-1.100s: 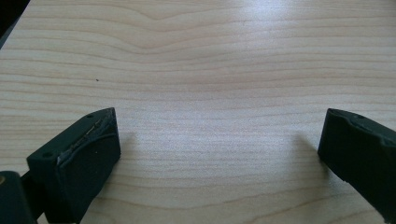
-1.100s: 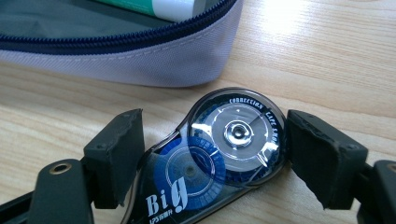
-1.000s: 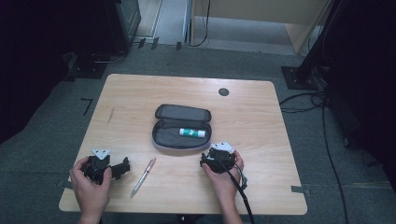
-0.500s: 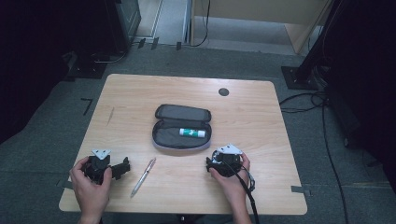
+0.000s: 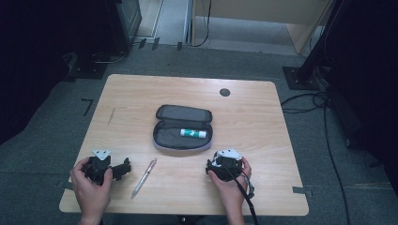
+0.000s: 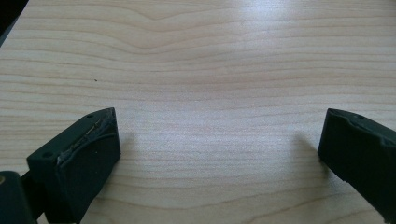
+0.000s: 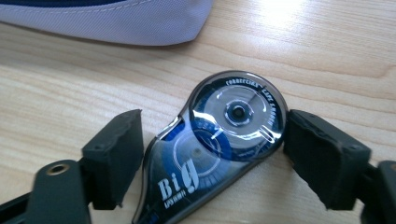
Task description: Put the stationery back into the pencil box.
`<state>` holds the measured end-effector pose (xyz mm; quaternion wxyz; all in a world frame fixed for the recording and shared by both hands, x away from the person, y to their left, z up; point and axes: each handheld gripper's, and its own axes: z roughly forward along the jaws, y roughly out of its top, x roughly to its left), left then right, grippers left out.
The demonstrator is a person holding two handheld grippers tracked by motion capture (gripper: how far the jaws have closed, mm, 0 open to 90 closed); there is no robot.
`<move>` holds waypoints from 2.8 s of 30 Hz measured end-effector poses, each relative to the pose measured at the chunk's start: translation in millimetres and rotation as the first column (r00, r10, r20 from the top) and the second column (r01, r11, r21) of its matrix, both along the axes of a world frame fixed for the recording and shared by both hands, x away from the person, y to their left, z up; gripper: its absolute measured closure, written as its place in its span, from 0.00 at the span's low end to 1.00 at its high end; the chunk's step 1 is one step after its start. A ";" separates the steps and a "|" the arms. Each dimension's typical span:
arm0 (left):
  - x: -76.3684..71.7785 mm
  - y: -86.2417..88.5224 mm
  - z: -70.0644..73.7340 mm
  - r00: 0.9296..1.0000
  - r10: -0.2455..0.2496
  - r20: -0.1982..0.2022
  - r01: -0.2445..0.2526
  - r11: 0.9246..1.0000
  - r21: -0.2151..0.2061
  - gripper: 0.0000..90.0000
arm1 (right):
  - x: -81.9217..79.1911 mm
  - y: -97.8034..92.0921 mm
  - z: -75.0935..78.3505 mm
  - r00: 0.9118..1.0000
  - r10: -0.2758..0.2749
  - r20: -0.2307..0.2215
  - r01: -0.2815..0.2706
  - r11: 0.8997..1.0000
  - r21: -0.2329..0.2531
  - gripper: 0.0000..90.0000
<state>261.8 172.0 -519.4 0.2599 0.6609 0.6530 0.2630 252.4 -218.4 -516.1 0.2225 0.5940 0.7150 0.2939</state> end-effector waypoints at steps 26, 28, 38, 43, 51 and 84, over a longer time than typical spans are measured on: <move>0.0 0.0 0.0 1.000 0.000 0.000 0.000 1.000 0.000 0.00 | 15.8 -17.4 -0.7 0.984 0.175 0.033 -0.175 0.985 -0.001 0.38; 0.0 0.0 0.0 1.000 0.000 0.000 0.000 1.000 0.000 0.00 | 14.5 -18.5 -2.5 0.983 0.179 0.050 -0.179 0.984 0.005 0.39; 0.0 0.0 0.0 1.000 0.000 0.000 0.000 1.000 0.000 0.00 | 11.8 -24.5 -3.6 0.977 0.201 0.075 -0.202 0.979 0.007 0.47; 0.0 0.0 0.0 1.000 0.000 0.000 0.000 1.000 0.000 0.00 | 12.2 -26.5 -2.2 0.978 0.201 0.063 -0.202 0.979 0.016 0.47; 0.0 0.0 0.0 1.000 -0.001 0.000 0.001 1.000 0.000 0.00 | 11.1 -30.4 7.2 0.973 0.211 0.097 -0.215 0.976 0.033 0.47; 0.0 0.0 0.0 1.000 0.000 0.001 0.000 1.000 0.000 0.00 | 39.9 13.5 65.2 0.918 0.325 0.229 -0.345 0.937 0.055 0.47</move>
